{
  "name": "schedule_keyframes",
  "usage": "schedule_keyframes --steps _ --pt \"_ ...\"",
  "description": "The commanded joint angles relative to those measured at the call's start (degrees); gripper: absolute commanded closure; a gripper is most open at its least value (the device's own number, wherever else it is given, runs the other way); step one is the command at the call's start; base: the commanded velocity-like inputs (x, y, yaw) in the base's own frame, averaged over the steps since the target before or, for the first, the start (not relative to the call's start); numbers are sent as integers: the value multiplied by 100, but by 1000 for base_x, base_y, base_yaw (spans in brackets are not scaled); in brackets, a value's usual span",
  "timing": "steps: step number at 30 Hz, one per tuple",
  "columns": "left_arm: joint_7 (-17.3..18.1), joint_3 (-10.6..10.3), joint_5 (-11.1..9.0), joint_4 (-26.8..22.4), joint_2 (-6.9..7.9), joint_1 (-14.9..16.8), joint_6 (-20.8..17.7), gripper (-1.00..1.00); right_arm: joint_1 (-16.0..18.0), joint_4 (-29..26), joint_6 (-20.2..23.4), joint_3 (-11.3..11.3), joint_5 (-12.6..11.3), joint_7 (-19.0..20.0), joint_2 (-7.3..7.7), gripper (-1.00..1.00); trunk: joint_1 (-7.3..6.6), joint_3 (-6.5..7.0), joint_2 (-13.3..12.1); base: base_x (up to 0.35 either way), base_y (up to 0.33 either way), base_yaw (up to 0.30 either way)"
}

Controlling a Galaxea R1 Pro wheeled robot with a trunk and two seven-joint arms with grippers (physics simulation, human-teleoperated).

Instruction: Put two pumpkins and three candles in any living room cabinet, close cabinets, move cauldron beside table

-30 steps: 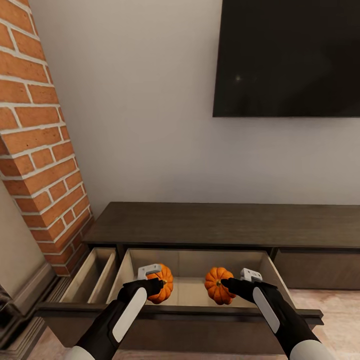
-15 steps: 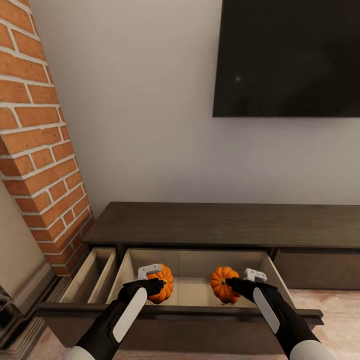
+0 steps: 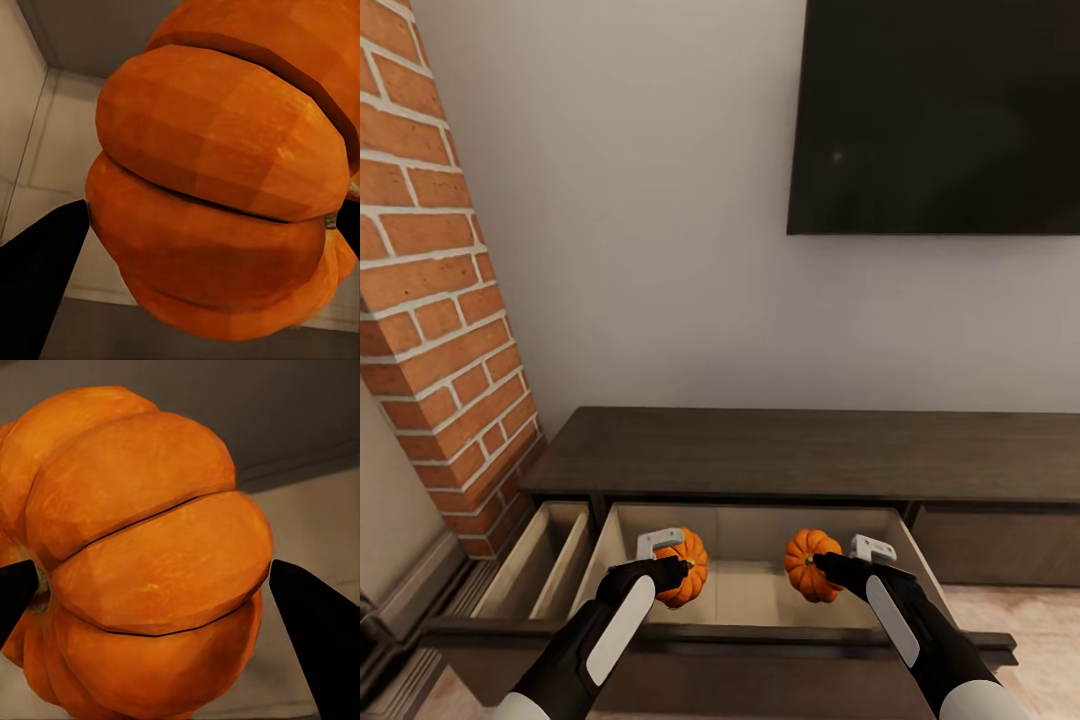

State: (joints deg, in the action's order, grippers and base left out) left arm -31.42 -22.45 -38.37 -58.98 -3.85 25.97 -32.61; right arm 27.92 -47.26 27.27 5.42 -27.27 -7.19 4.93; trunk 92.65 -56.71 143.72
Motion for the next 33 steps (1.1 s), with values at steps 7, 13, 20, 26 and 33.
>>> schedule_keyframes --steps 7,13,20,26,33 --pt "-75 -20 -48 -18 6 6 -8 100 3 -11 15 30 -59 -72 8 100 1 -6 3 49 0 0" --pt "-75 -30 -48 -83 7 4 -8 100 3 -11 15 30 -59 -72 8 100 8 -72 7 2 0 0" --pt "-75 -31 -48 -80 7 4 -8 100 3 -11 15 30 -59 -72 8 100 21 -183 13 0 0 0" --pt "-75 -31 -48 -78 7 4 -8 100 3 -11 15 30 -55 -73 8 100 21 -183 13 0 0 0" --pt "-75 -31 -48 -78 7 4 -8 100 3 -11 35 30 -51 -79 8 100 21 -183 13 0 0 0"
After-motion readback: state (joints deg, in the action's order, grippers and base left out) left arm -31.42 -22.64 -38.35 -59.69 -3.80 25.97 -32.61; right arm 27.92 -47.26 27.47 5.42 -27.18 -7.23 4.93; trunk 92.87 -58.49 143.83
